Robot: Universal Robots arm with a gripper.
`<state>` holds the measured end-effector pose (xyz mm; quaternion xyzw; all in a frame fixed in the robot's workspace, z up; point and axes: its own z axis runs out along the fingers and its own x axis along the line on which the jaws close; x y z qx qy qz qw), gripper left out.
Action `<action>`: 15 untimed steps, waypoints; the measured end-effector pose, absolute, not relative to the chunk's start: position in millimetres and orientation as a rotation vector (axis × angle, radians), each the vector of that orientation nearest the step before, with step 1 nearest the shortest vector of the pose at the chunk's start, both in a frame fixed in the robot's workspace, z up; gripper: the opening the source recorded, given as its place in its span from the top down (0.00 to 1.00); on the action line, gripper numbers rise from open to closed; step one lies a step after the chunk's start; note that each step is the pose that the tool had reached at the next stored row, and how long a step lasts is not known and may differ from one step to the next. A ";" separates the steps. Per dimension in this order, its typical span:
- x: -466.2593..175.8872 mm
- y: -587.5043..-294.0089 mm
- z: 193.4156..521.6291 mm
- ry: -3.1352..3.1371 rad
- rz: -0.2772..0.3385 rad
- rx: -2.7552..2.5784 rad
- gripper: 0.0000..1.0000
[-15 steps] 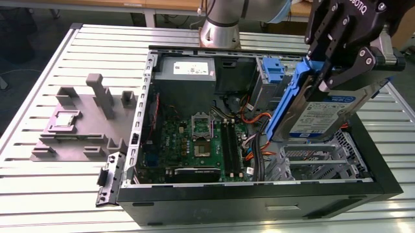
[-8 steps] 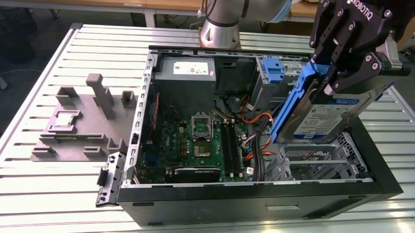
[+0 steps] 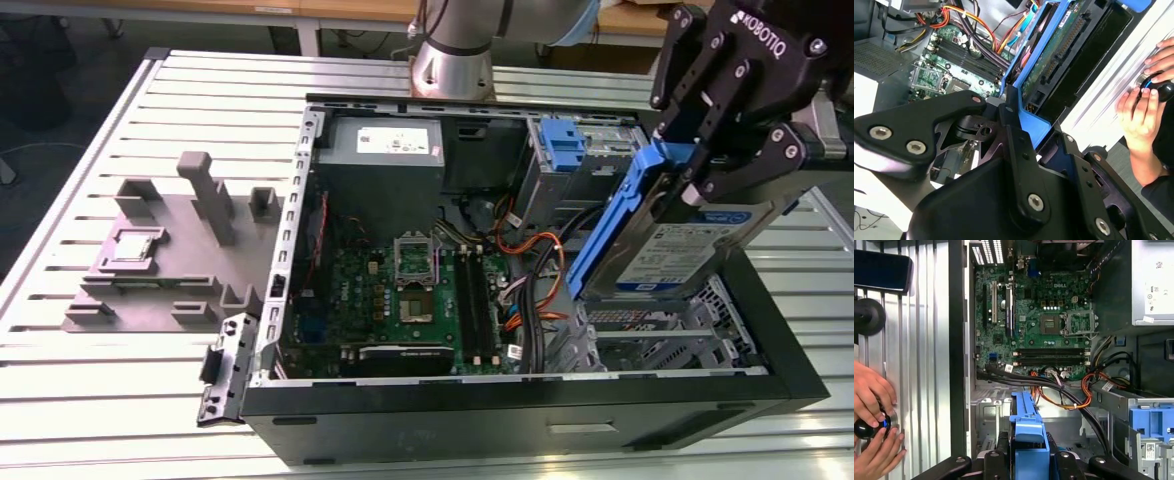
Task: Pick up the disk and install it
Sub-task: 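Insert the disk into the insertion slot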
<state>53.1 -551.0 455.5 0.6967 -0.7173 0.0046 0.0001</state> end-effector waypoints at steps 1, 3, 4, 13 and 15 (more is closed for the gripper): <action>54.2 -551.2 455.1 -2.253 0.015 2.189 0.63; 56.2 -551.6 454.5 -2.253 0.014 2.189 0.63; 57.3 -551.9 454.2 -2.253 0.014 2.190 0.63; 68.5 -555.0 451.6 -2.253 0.014 2.190 0.63; 70.5 -556.0 450.7 -2.253 0.014 2.190 0.63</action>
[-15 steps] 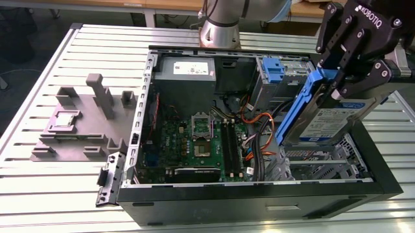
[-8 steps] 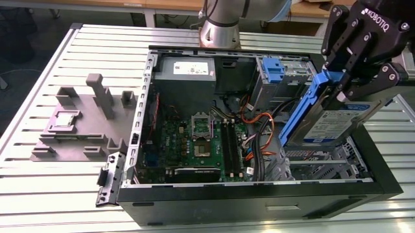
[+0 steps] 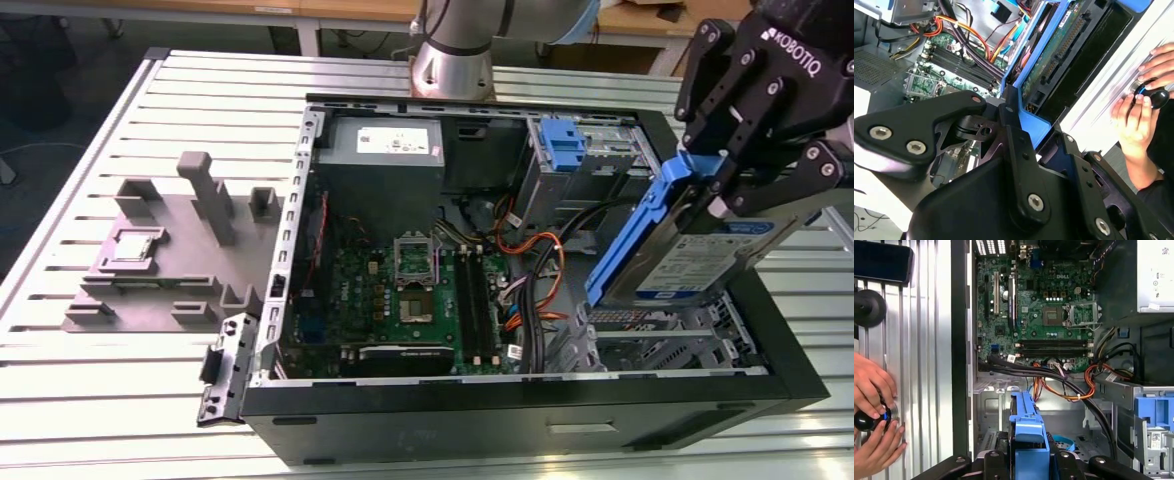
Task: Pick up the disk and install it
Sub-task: 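Insert the disk into the insertion slot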
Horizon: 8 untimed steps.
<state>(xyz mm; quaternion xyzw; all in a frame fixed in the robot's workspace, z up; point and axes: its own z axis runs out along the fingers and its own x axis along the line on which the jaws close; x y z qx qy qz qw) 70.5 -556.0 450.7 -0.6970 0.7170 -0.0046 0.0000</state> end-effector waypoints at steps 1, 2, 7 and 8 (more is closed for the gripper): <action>71.3 -556.5 450.3 2.253 -0.015 -2.190 0.63; 71.7 -557.3 450.0 2.253 -0.015 -2.190 0.63; 72.8 -560.3 447.0 2.254 -0.015 -2.189 0.63; 72.8 -560.4 446.4 2.254 -0.015 -2.189 0.63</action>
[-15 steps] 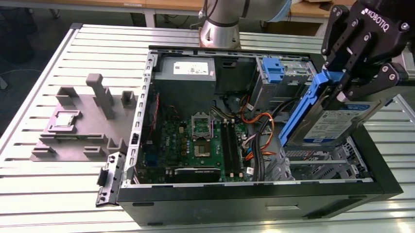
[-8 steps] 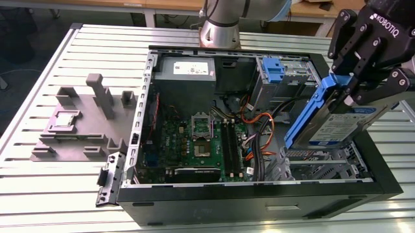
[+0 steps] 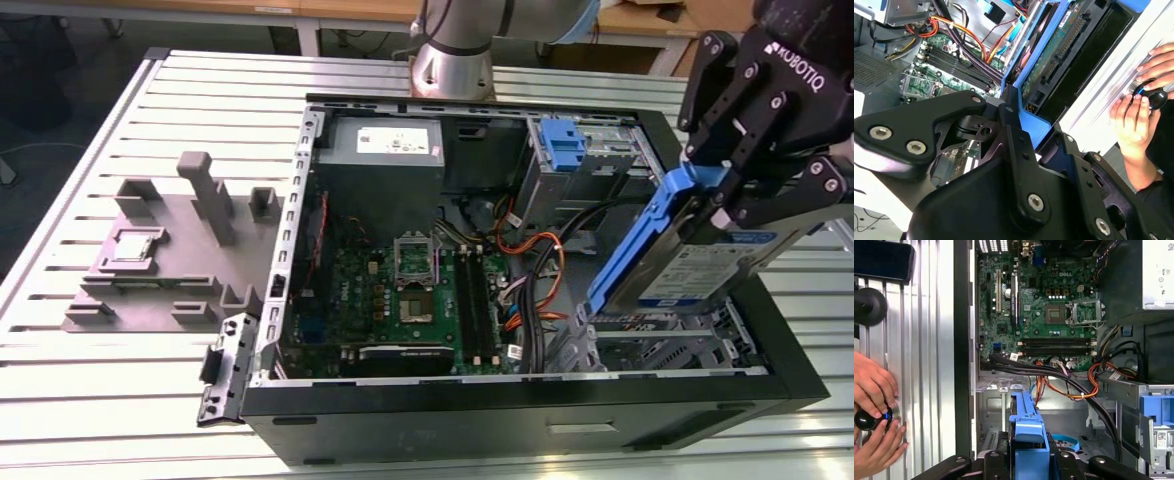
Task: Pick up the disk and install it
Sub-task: 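Insert the disk into the insertion slot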
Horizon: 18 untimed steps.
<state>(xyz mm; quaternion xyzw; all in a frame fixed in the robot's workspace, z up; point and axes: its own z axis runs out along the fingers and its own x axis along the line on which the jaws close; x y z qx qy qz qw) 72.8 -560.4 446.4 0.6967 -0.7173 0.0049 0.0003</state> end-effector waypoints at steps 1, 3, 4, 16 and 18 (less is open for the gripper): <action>72.9 -560.5 445.8 -2.253 0.016 2.188 0.63; 72.9 -560.7 444.3 -2.255 0.016 2.186 0.63; 72.9 -560.7 443.4 -2.256 0.016 2.185 0.63; 74.7 -562.9 437.3 -2.261 0.017 2.178 0.63; 74.6 -563.6 436.5 -2.262 0.017 2.178 0.63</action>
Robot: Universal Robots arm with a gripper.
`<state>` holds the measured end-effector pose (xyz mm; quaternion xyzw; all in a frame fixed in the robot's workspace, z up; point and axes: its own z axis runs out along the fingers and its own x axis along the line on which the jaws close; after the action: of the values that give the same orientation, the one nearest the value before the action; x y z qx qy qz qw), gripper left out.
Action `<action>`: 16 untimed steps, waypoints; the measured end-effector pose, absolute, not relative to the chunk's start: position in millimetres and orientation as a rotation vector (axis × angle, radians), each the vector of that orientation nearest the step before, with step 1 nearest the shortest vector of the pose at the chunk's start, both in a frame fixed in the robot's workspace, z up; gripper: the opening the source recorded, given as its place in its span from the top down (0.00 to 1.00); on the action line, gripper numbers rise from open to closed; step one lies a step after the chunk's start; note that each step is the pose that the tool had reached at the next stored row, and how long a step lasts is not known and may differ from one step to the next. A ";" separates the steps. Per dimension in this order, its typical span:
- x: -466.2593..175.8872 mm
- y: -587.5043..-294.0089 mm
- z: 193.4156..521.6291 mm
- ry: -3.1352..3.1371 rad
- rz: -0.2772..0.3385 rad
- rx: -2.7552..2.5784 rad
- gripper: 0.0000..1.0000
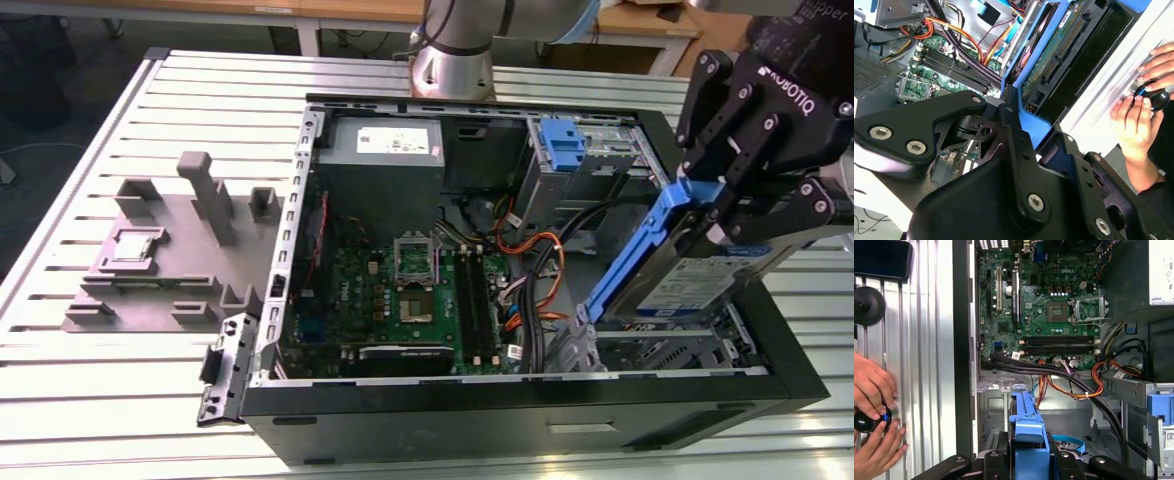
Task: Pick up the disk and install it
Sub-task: 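Insert the disk into the insertion slot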
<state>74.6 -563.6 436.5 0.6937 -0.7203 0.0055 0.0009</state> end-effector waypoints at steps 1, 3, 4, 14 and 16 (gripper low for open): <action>74.7 -564.0 436.2 -2.262 0.017 2.178 0.63; 74.7 -564.6 435.3 -2.261 0.017 2.178 0.63; 74.7 -564.8 434.6 -2.261 0.017 2.178 0.63; 74.7 -565.5 427.7 -2.261 0.018 2.178 0.63; 74.7 -565.5 426.3 -2.261 0.017 2.178 0.63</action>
<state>74.7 -565.5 426.3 0.6937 -0.7203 0.0056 0.0009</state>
